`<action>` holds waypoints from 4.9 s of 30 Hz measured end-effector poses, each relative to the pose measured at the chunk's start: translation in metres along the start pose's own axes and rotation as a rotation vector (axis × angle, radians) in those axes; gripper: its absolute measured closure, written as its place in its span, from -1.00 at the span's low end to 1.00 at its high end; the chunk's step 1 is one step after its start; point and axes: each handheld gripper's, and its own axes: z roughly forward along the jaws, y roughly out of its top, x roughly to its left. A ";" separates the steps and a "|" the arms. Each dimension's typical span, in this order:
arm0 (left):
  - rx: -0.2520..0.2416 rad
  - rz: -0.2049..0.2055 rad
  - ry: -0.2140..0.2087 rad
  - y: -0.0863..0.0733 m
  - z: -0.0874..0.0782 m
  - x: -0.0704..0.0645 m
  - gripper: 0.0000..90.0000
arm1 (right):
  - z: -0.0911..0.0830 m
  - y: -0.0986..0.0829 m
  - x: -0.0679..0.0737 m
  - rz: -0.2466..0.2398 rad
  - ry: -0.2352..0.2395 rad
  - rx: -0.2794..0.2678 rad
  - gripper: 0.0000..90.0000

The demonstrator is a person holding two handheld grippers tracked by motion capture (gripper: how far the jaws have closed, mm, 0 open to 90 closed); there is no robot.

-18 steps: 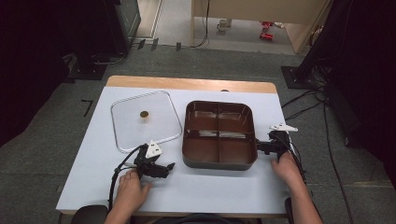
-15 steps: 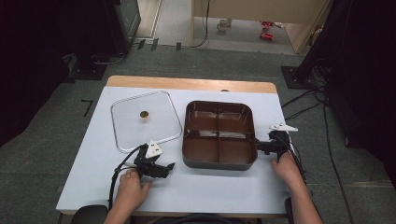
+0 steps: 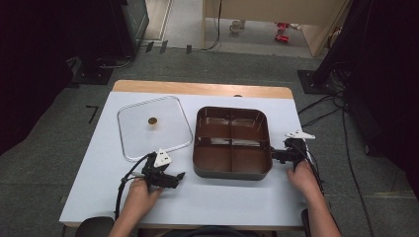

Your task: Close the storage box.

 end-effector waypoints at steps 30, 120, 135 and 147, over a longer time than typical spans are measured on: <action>-0.001 -0.005 -0.004 0.000 0.000 0.001 -0.70 | 0.000 0.000 0.000 0.000 0.000 0.000 -0.76; 0.020 -0.131 -0.038 0.090 0.006 0.104 -0.26 | 0.000 0.000 0.000 -0.001 0.000 0.001 -0.76; -0.047 -0.187 0.071 0.090 0.009 0.141 -0.15 | 0.000 0.000 0.000 0.000 0.000 0.000 -0.76; -0.018 -0.270 0.111 0.069 0.013 0.169 -0.19 | 0.000 0.000 0.000 -0.001 0.000 0.000 -0.76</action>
